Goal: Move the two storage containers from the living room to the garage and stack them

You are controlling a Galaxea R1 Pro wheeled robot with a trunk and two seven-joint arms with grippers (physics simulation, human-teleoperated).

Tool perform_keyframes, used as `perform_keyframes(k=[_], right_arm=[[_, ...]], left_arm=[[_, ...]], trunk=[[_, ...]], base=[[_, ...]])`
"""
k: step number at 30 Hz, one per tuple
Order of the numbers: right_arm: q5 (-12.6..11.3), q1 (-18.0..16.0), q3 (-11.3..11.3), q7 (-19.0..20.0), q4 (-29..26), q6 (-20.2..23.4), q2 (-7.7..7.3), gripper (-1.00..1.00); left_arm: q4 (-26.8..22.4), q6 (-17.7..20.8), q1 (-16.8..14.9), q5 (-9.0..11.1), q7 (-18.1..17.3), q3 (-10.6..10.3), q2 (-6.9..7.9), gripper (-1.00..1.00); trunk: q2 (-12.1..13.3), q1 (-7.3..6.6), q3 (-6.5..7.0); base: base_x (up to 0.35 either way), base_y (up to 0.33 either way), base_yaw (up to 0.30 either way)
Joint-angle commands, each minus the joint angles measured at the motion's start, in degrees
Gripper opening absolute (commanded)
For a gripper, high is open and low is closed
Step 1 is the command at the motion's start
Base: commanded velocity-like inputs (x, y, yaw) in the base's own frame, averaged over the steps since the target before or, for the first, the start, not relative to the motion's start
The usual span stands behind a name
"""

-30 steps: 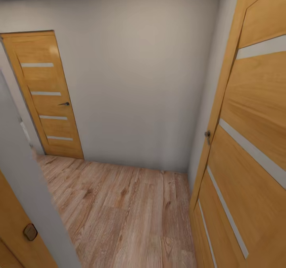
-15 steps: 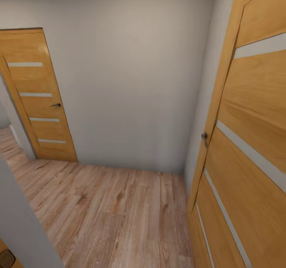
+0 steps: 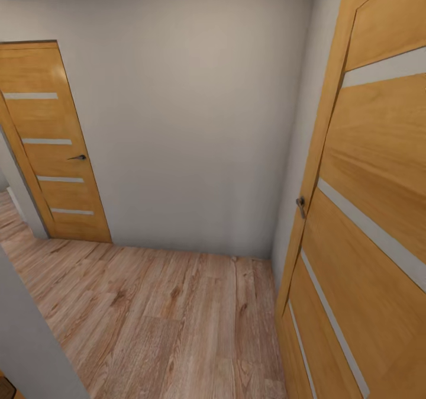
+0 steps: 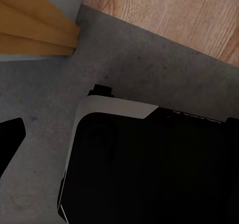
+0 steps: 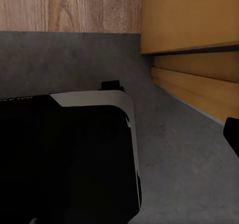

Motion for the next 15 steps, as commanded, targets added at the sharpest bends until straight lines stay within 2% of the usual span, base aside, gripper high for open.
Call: perform_keyframes(k=[1, 8, 15], right_arm=[[-0.49, -0.08, 0.5, -0.04, 0.17, -0.29, 0.02, 1.0], [-0.52, -0.08, 0.5, -0.05, 0.17, -0.34, 0.02, 1.0], [-0.52, -0.08, 0.5, -0.05, 0.17, -0.37, 0.02, 1.0]], left_arm=[[0.0, 0.05, -0.05, 0.37, 0.16, -0.16, -0.01, 1.0], [0.0, 0.05, -0.05, 0.37, 0.11, -0.16, -0.03, 1.0], [0.0, 0.05, -0.05, 0.37, 0.08, -0.16, -0.02, 1.0]], trunk=[[-0.1, 0.02, -0.11], [-0.1, 0.02, -0.11], [-0.1, 0.02, -0.11]], base=[[0.0, 0.0, 0.0], [0.029, 0.0, 0.0], [0.24, 0.0, 0.0]])
